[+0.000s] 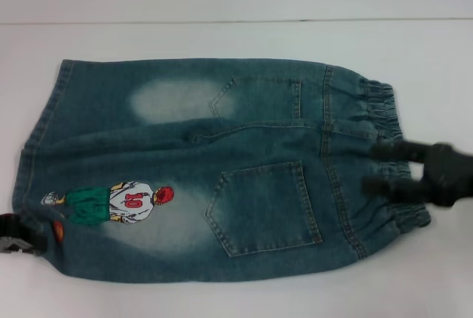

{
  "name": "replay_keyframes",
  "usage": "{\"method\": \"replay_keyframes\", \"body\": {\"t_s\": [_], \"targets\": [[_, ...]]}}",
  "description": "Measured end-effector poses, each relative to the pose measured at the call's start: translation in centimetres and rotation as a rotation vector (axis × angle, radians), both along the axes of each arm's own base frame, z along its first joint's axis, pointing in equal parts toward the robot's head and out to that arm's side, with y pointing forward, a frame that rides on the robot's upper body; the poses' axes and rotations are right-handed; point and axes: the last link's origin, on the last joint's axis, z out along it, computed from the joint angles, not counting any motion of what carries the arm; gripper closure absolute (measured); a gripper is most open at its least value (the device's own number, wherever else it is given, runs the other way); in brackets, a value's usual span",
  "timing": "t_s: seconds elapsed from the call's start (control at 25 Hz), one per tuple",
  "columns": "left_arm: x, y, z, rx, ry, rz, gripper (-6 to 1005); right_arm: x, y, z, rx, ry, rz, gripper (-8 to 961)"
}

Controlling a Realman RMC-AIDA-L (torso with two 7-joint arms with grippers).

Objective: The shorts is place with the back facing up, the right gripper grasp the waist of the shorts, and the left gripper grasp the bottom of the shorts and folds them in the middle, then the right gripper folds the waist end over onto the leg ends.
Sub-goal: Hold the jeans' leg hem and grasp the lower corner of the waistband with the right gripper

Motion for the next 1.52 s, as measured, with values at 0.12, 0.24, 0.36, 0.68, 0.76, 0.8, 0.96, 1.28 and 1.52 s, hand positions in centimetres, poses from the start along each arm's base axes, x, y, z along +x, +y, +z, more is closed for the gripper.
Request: {"method": "replay_keyframes", "body": {"t_s": [0.12, 0.24, 0.36, 0.68, 0.76, 0.8, 0.96, 1.28, 1.52], "targets": [[0.3, 0.4, 0.1, 0.004, 0.000, -0.019, 937, 0.2, 1.4, 2.0, -0.021, -0.024, -0.132, 5], [0.6, 0.7, 0.1, 0.012, -0.007, -0.039, 937, 0.1, 2.2, 3.8, -0.061, -0.081, -0.219, 5], [0.9, 1.0, 0.2, 0.021, -0.015, -0.061, 936, -0.1, 2.5, 4.7, -0.126, -0.177, -0.221, 5], [1.5, 1.9, 0.6, 0.058, -0.030, -0.108, 936, -1.0, 2.9, 5.8, -0.317, -0.505, -0.171, 6], [1.6, 2.0, 0.7, 0.066, -0.037, -0.119, 937, -1.0, 3.2, 5.7, -0.345, -0.587, -0.175, 6], [1.6, 2.0, 0.7, 0.067, -0.039, -0.122, 937, -0.9, 3.3, 5.6, -0.357, -0.624, -0.178, 6], [1.7, 2.1, 0.7, 0.076, -0.047, -0.135, 938, -0.9, 3.8, 5.0, -0.401, -0.742, -0.186, 5], [1.8, 2.1, 0.6, 0.083, -0.060, -0.145, 938, -1.2, 4.9, 3.5, -0.400, -0.843, -0.192, 6], [1.9, 2.1, 0.5, 0.086, -0.066, -0.147, 938, -1.5, 5.3, 2.0, -0.400, -0.860, -0.172, 5]]}}
